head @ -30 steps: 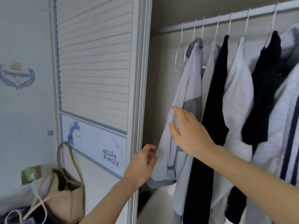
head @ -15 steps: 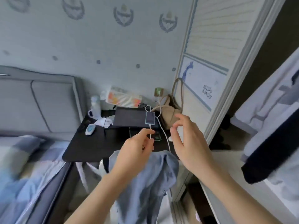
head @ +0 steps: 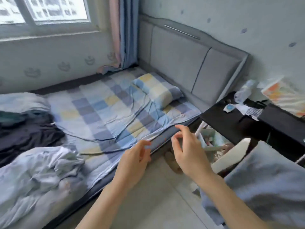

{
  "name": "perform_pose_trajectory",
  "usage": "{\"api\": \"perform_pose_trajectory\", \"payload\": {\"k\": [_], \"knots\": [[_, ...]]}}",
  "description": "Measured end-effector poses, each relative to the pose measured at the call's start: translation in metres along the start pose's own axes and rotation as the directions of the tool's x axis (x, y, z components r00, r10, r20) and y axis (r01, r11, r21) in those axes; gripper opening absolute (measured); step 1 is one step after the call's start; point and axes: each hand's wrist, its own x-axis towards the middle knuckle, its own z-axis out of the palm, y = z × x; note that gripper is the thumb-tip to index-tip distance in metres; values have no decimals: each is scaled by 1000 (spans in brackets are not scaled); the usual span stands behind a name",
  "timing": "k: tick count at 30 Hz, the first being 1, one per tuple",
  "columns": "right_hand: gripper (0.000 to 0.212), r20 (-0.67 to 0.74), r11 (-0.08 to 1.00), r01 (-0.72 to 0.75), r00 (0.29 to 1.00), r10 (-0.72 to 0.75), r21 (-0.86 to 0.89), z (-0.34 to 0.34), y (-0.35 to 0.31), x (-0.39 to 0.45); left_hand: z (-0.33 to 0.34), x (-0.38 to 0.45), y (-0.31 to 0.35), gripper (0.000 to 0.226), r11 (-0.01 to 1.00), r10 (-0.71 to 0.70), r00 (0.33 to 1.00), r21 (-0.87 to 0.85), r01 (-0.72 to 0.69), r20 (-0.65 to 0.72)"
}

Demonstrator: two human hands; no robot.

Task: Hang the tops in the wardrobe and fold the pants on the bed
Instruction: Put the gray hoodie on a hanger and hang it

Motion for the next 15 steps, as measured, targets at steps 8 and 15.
{"api": "perform_pose_trajectory", "payload": {"k": [8, 15], "knots": [[35, 404, 995, 29, 913, -66, 97, 211, -128, 37, -157, -67, -204, 17, 886, -460, 881, 6, 464, -113], [30, 635, 998, -30, 772, -14, 57, 370, -191, 67, -251, -89, -350, 14, 657, -746, 649, -6, 754, -147]]}}
